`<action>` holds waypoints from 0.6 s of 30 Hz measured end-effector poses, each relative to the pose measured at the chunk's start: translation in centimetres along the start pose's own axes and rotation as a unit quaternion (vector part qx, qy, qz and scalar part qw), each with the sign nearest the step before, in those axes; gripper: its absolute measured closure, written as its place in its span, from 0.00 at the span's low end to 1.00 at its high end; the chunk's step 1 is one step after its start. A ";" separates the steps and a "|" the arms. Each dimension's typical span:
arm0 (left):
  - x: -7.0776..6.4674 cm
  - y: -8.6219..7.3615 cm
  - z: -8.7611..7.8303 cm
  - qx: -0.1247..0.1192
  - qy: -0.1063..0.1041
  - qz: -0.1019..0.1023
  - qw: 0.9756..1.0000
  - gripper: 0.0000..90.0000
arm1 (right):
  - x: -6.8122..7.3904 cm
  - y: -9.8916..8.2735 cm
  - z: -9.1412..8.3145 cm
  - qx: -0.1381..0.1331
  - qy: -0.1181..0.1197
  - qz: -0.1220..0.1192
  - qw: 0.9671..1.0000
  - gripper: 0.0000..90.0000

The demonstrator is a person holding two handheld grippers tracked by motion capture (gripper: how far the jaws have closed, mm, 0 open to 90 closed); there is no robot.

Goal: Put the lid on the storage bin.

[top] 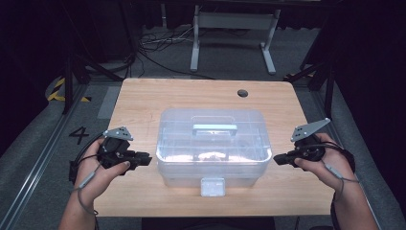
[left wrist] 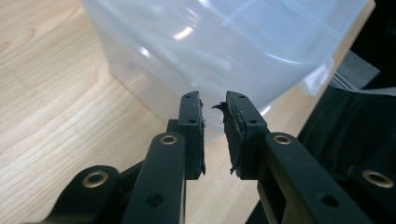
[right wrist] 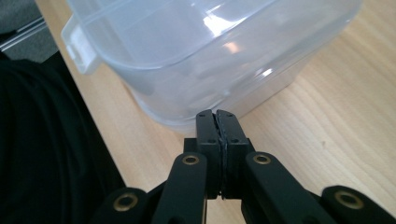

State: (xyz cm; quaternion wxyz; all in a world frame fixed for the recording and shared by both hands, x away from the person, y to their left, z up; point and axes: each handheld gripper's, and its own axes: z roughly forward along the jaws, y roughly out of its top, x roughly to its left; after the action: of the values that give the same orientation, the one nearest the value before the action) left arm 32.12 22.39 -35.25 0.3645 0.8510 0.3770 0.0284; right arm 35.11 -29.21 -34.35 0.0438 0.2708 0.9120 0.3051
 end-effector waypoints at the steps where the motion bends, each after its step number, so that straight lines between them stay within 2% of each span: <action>1: 0.1 0.0 0.0 -0.002 0.003 -0.001 1.000 0.86 | -0.2 -0.1 -0.1 -0.009 -0.003 0.003 1.000 0.99; 7: 1.3 -0.1 0.0 -0.031 0.024 -0.026 0.999 0.83 | -1.2 -0.6 -0.6 -0.043 -0.023 0.028 0.998 0.98; 11: 2.2 -0.4 0.0 -0.063 0.040 -0.042 0.996 0.82 | -2.1 -0.8 -0.9 -0.069 -0.039 0.042 0.996 0.98; 13: 2.6 -0.6 0.1 -0.071 0.052 -0.042 0.995 0.80 | -2.6 -0.8 -1.0 -0.087 -0.051 0.047 0.994 0.95; 14: 2.9 -0.7 0.3 -0.081 0.060 -0.044 0.994 0.79 | -2.8 -0.8 -1.1 -0.094 -0.058 0.050 0.993 0.95; 15: 2.9 -0.7 0.3 -0.081 0.060 -0.044 0.994 0.75 | -2.8 -0.8 -1.1 -0.094 -0.058 0.050 0.993 0.95; 17: 3.4 -0.8 0.5 -0.092 0.076 -0.045 0.992 0.72 | -3.5 -1.0 -1.0 -0.109 -0.073 0.060 0.990 0.95; 18: 3.6 -0.9 0.5 -0.097 0.084 -0.046 0.991 0.70 | -3.8 -1.2 -0.9 -0.111 -0.075 0.062 0.989 0.95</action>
State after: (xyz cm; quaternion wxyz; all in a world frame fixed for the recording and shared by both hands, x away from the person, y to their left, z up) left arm 34.34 24.89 -36.97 0.4130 0.7882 0.4405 0.1190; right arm 37.59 -32.45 -34.65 0.1232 0.3425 0.8478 0.3856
